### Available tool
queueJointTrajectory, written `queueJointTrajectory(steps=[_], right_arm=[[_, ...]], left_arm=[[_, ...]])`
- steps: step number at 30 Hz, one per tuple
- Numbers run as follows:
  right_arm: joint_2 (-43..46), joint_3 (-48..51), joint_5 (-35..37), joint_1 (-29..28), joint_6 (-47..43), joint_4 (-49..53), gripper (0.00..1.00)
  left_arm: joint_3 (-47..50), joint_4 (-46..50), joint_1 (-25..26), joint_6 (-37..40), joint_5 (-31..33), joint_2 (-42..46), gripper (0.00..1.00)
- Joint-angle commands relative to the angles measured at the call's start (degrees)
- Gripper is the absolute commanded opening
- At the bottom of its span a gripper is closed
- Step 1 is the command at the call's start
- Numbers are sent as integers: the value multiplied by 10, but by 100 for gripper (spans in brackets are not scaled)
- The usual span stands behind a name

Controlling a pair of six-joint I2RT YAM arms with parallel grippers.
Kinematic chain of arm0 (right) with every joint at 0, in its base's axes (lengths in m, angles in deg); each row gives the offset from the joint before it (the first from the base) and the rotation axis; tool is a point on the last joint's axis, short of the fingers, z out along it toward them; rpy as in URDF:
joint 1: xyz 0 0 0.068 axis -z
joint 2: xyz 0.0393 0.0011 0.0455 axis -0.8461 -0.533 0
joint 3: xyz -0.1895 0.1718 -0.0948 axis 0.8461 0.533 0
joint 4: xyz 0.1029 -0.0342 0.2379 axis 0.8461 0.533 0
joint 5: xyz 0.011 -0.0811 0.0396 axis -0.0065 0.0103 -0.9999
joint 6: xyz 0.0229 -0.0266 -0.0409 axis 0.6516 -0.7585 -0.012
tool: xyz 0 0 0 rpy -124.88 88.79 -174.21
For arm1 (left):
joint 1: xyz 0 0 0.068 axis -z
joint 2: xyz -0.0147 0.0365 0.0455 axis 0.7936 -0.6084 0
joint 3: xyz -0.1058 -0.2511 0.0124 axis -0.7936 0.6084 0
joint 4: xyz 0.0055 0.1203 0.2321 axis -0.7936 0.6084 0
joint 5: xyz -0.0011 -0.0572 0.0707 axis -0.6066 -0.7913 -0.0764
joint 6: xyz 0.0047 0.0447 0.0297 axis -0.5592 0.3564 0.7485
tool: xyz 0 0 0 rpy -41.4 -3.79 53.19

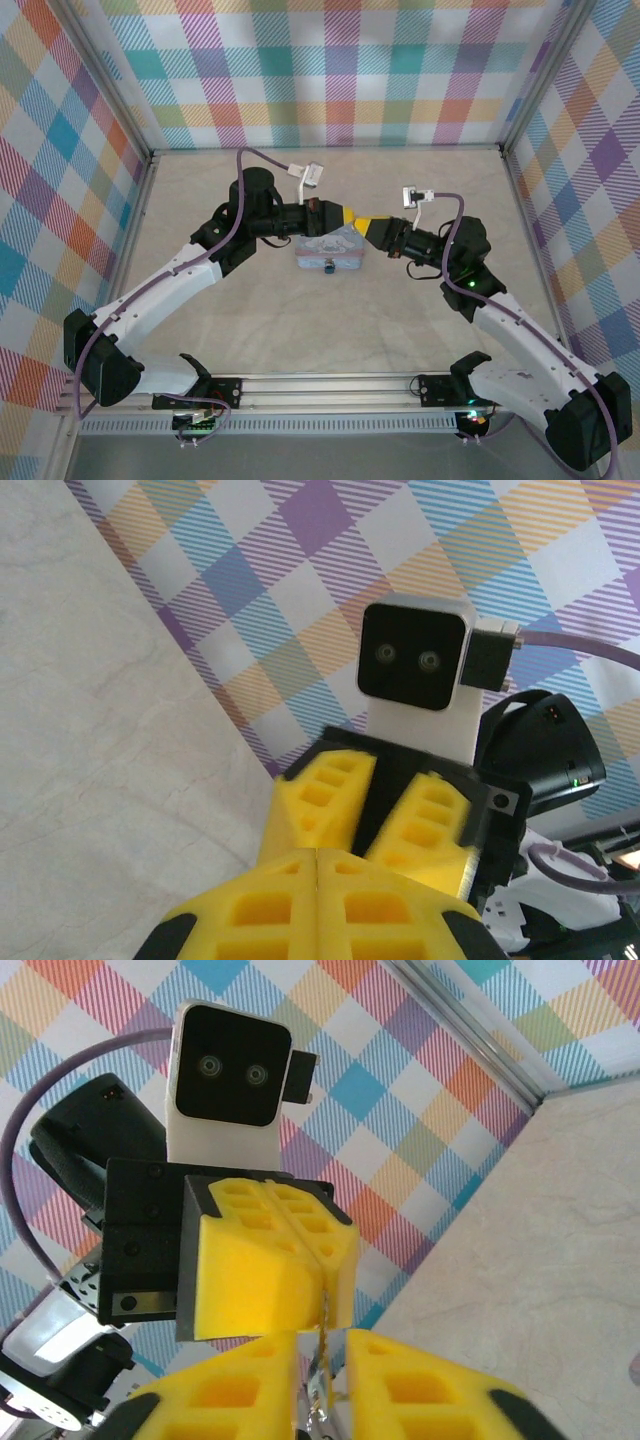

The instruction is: Unlock a padlock with a key

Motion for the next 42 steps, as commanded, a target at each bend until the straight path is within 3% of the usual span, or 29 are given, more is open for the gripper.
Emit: queueJointTrajectory(steps=[1,6,12,15,16,17,21,24,27,36,42], right_arm=[[25,-12,11,8,-10,14,35],[56,-8,43,12,-18,38,50],[64,-18,137,12,-30,121,71],[58,-20,205,12,-35,160,87],[57,-18,228,12,-41,168,98],[55,-16,254,12,-46,179,100],[35,-48,307,17,-49,284,100],[10,-74,254,28,-59,314,100],[-4,-51,198,30,-47,245,100],[-53,50,122,30,52,-73,73],[-102,60,103,27,94,-198,62]], left_arm=[[-16,-9,0,-3,23,-4,0],[-3,-26,-9,-26,41,-6,0],[0,-9,-10,-24,112,-9,0],[8,-9,-12,-24,141,-15,0],[11,-11,-12,-24,149,-18,0],[15,-13,-13,-25,155,-20,0],[30,-32,-13,-33,164,-26,0],[46,-49,-13,-41,172,-27,0],[68,-87,-13,-59,174,-27,0],[104,-178,-13,-119,154,-28,0],[116,-208,-10,-142,148,-24,0]])
